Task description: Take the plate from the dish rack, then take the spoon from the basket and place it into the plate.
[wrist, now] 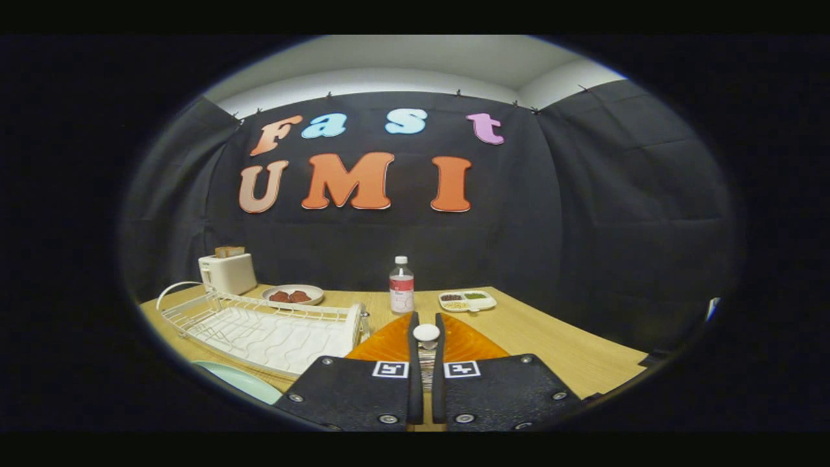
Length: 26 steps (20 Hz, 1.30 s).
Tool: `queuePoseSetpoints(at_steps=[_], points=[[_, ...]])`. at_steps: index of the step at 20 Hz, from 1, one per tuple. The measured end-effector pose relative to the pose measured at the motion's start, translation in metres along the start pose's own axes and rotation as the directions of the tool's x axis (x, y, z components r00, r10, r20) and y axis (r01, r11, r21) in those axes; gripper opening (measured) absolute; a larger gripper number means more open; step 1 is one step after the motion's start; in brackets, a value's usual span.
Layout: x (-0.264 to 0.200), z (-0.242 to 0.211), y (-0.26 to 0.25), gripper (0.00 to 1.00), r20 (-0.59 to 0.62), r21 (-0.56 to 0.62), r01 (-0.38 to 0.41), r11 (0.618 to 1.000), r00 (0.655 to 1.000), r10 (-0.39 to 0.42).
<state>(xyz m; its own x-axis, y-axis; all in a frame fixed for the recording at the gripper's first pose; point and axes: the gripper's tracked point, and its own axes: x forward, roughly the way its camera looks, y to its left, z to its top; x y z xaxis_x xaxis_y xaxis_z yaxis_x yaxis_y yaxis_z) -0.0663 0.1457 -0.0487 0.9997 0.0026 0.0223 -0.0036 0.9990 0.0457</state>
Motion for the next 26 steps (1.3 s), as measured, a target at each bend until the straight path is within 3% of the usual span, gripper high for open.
queuePoseSetpoints(at_steps=[7,12,18,26], points=[[-0.057,0.053,0.026,0.05,0.073,-0.005,-0.068,0.998,0.995,0.068],[-0.103,0.069,0.074,0.05,0.096,-0.017,-0.174,0.985,0.98,0.175],[-0.145,0.049,0.144,0.05,0.059,0.002,-0.321,0.947,0.945,0.321],[-0.169,-0.007,0.199,0.05,-0.02,0.016,-0.421,0.907,0.907,0.421]])
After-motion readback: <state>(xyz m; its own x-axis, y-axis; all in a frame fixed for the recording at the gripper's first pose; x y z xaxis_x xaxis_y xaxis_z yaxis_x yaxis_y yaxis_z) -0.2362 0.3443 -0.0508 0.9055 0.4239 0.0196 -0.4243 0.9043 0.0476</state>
